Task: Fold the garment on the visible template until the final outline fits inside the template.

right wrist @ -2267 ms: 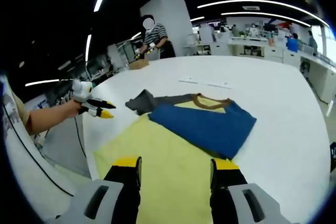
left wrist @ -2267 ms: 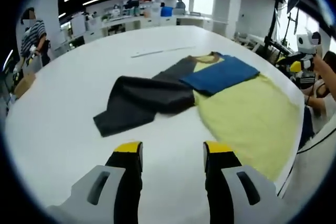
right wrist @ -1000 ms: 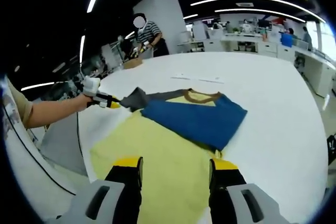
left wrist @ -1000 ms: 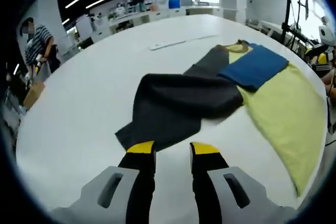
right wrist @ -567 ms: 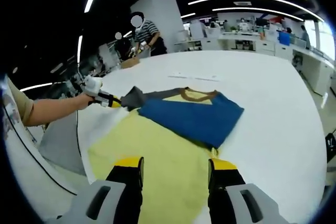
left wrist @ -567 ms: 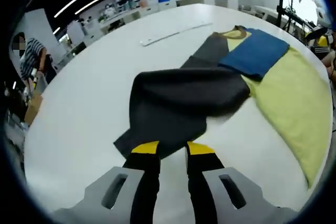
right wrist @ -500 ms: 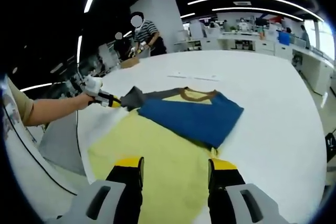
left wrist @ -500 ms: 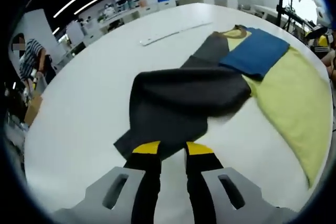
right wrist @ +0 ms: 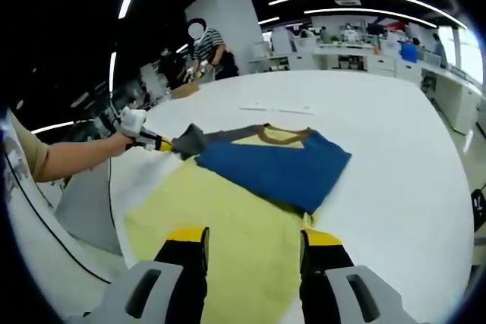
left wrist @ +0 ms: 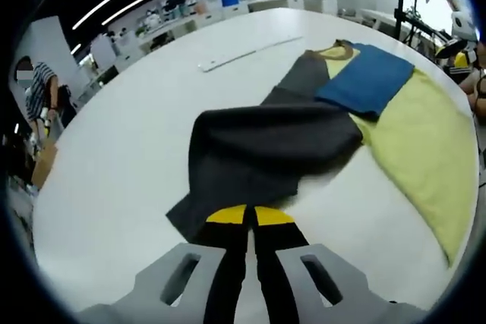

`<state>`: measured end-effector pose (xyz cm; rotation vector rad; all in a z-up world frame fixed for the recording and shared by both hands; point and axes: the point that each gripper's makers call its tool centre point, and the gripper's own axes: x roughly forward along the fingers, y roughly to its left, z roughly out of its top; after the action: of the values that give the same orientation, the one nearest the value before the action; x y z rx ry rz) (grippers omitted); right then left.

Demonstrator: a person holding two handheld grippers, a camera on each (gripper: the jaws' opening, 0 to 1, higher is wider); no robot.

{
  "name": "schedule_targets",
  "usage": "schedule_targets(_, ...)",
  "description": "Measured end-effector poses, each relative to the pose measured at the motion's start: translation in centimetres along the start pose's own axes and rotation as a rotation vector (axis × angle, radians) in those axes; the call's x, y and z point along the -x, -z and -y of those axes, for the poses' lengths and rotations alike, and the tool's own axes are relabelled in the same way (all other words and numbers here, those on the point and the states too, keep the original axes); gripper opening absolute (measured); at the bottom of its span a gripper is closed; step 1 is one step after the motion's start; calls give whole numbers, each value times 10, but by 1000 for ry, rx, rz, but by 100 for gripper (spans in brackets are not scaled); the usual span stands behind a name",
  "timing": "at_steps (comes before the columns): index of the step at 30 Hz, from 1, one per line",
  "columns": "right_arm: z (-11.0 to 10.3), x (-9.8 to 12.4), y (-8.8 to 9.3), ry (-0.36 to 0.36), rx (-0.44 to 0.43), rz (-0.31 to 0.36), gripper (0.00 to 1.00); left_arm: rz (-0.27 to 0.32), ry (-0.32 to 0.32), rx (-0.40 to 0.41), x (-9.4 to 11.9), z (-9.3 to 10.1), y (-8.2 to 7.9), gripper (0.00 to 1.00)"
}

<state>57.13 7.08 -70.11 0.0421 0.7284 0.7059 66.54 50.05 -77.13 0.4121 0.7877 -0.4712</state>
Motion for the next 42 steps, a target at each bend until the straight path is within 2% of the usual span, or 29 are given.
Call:
schedule_targets(13, 0, -4, 0, -1, -7, -6, 44, -2, -69, 35, 13, -38, 10, 0)
schedule_targets(23, -1, -5, 1, 4, -13, -11, 43, -27, -106, 27, 26, -55, 17, 0)
schedule_targets(34, -1, -4, 1, 14, -12, -16, 43, -69, -113, -7, 31, -66, 24, 0)
schedule_targets(42, 0, -1, 4, 22, -14, -22, 42, -103, -99, -35, 31, -60, 37, 0)
